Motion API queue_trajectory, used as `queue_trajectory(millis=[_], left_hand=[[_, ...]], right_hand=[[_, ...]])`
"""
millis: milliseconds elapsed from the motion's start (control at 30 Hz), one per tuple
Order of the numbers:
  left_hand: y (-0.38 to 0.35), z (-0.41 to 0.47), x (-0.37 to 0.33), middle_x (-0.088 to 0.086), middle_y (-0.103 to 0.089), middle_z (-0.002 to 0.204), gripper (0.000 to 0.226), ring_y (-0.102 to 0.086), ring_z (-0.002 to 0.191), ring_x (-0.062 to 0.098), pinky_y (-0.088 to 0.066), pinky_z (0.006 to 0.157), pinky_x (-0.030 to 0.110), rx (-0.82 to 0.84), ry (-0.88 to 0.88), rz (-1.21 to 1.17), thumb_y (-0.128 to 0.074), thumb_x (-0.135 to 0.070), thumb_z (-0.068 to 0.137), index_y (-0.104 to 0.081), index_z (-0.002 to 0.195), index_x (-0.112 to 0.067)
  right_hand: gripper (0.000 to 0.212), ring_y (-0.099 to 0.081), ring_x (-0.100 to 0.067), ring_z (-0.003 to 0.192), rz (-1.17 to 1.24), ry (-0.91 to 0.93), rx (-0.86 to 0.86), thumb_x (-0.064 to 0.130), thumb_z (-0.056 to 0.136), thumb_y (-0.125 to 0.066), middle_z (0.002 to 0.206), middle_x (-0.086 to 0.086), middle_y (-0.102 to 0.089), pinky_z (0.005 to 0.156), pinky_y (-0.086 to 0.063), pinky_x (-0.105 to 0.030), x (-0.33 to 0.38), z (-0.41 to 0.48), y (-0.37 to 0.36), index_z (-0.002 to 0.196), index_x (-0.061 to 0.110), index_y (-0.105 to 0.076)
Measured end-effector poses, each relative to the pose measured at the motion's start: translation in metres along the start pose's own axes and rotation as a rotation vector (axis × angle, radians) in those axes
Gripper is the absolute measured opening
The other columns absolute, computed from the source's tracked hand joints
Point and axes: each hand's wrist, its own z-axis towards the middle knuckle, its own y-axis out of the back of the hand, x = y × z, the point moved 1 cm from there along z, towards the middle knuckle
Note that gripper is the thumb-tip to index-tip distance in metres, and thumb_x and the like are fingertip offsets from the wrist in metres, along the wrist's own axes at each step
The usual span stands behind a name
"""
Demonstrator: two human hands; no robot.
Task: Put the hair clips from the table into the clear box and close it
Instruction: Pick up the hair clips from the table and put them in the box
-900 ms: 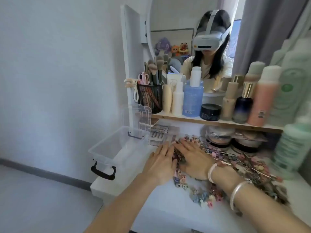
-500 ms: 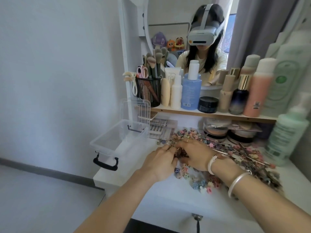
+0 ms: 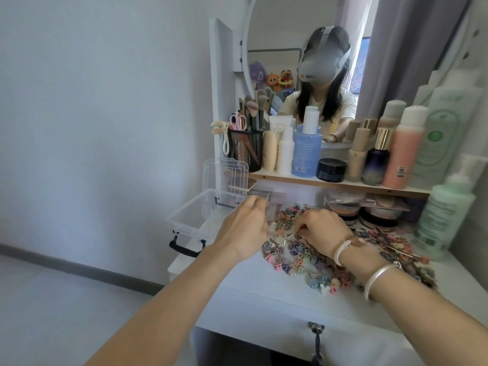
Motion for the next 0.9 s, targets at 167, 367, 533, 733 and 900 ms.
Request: queue_trajectory(millis=[167,367,533,733,900], left_hand=[[0.026,-0.001,0.011,0.002,-0.040,0.138,0.041,-0.048,0.120,0.020,-0.043,0.100,0.035,-0.117,0.042,-0.020,-0.036,-0.009,0.096,-0.037,0.137,-0.009],[0.047,-0.005,0.061,0.013,-0.045,0.138,0.038,-0.040,0.128,0.029,-0.035,0.105,0.038,-0.065,0.328,0.109,-0.035,-0.012,0.094,-0.046,0.130,-0.005],[0.054,-0.006,0.082,0.011,-0.052,0.133,0.039,-0.048,0.122,0.030,-0.038,0.098,0.033,0.009,0.458,-0.025,-0.035,-0.008,0.092,-0.052,0.127,-0.014],[0.051,-0.006,0.085,0.007,-0.051,0.139,0.037,-0.047,0.127,0.026,-0.036,0.103,0.030,-0.002,0.450,-0.123,-0.041,-0.004,0.091,-0.056,0.123,-0.013],[0.041,-0.004,0.082,0.007,-0.053,0.135,0.038,-0.048,0.125,0.025,-0.037,0.100,0.030,-0.048,0.446,-0.140,-0.044,-0.001,0.089,-0.054,0.124,-0.011]], right_hand=[[0.022,-0.062,-0.028,0.103,0.193,-0.059,-0.150,0.012,0.088,-0.054,0.107,-0.007,-0.071,0.094,-0.047,-0.039,0.011,0.004,0.023,0.099,0.018,-0.072],[0.018,-0.063,-0.019,0.100,0.392,0.015,-0.230,0.013,0.087,-0.059,0.107,-0.002,-0.072,0.094,-0.045,-0.027,0.048,0.014,0.042,0.098,0.014,-0.073],[0.018,-0.064,-0.024,0.100,0.417,0.129,-0.197,0.015,0.086,-0.060,0.104,-0.006,-0.073,0.094,-0.047,-0.035,0.087,0.035,0.038,0.098,0.014,-0.073],[0.041,-0.057,-0.026,0.117,0.344,0.196,-0.028,0.001,0.089,-0.047,0.128,-0.008,-0.061,0.105,-0.040,-0.029,0.094,0.041,0.035,0.123,0.019,-0.059],[0.027,-0.061,-0.025,0.106,0.457,0.053,-0.077,0.007,0.089,-0.049,0.115,-0.006,-0.066,0.099,-0.046,-0.035,0.046,0.033,0.029,0.111,0.014,-0.062]])
